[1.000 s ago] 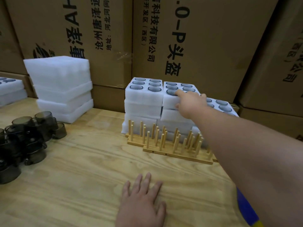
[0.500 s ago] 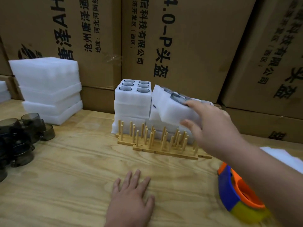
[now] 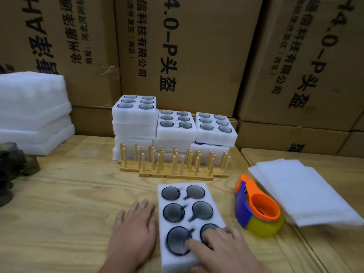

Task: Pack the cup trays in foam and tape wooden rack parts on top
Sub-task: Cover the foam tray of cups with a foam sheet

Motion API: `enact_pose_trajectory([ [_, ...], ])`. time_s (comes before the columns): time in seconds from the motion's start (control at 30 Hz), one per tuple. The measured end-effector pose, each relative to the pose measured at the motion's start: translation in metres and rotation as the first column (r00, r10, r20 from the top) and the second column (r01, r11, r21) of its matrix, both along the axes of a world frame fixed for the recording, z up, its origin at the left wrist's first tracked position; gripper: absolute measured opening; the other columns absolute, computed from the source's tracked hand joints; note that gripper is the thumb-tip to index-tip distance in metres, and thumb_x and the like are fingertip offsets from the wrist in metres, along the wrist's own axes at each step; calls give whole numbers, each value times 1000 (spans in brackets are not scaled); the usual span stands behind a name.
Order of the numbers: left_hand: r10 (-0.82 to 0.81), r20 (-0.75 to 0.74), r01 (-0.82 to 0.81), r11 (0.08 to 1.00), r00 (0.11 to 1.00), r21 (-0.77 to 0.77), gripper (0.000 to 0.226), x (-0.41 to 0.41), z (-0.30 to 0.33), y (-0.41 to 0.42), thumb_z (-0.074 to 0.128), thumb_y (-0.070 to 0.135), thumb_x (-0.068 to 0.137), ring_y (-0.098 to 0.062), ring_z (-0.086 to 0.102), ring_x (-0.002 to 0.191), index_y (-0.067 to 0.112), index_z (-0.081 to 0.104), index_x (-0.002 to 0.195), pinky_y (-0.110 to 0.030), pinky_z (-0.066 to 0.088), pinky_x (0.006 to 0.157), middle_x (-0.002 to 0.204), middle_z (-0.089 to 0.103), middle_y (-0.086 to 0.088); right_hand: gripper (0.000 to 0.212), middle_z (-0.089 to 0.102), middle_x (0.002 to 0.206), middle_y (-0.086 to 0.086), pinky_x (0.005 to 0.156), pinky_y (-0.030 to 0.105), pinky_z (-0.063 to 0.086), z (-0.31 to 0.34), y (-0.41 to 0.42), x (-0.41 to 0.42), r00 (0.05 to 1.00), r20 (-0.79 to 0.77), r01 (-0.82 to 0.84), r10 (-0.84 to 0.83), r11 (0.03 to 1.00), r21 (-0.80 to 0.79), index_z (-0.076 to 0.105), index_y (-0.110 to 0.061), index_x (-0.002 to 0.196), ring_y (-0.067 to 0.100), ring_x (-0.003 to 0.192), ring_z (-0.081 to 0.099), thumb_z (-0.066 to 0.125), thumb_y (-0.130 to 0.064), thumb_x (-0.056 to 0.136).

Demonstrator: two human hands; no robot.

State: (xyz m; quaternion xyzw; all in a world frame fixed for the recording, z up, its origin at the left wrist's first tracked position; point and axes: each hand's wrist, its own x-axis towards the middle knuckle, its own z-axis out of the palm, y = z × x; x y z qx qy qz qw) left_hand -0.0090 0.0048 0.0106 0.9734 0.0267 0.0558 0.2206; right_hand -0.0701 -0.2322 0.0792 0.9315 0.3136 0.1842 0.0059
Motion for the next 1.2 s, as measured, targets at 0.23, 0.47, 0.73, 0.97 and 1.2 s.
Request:
enact_pose_trajectory([
  [0.23,26,5,-25,997,1000,-75,49,-2,1,0,26,49,104,0,12,153,43,34,152,-36,5,125,164,22,23,49,47,125,-22,101,26,40,14,-13,47,935,-356,193,2,837,512,54,-39,130,-2,120,44,46,-65,90],
  [0.47,37,-7,-38,998,999,-60,48,-1,3,-2,23,51,104,1,8,153,48,32,151,-37,4,125,165,17,26,78,3,171,-6,124,46,0,6,35,115,843,-498,339,-202,919,200,12,-47,158,19,156,-2,25,-79,88],
  [0.73,44,-5,-44,998,999,-52,47,-2,7,-3,25,48,105,2,7,153,48,31,152,-36,3,126,165,15,26,86,6,170,-3,122,57,-1,-18,45,112,814,-506,335,-284,942,11,9,-46,158,22,156,-7,6,-83,80],
  [0.97,41,-10,-41,999,999,-34,48,-3,8,-4,23,47,105,1,6,153,47,30,153,-36,4,125,166,14,24,86,0,171,-2,121,58,-8,-19,44,94,799,-526,332,-292,943,-21,5,-45,158,22,156,-14,7,-82,81],
  [1.2,35,-27,-36,999,999,-31,48,-4,7,-4,25,44,105,-1,7,154,44,33,152,-37,4,125,166,15,22,87,-13,170,0,118,57,-21,-21,61,65,812,-529,296,-245,955,11,13,-42,157,24,154,-23,4,-82,80],
])
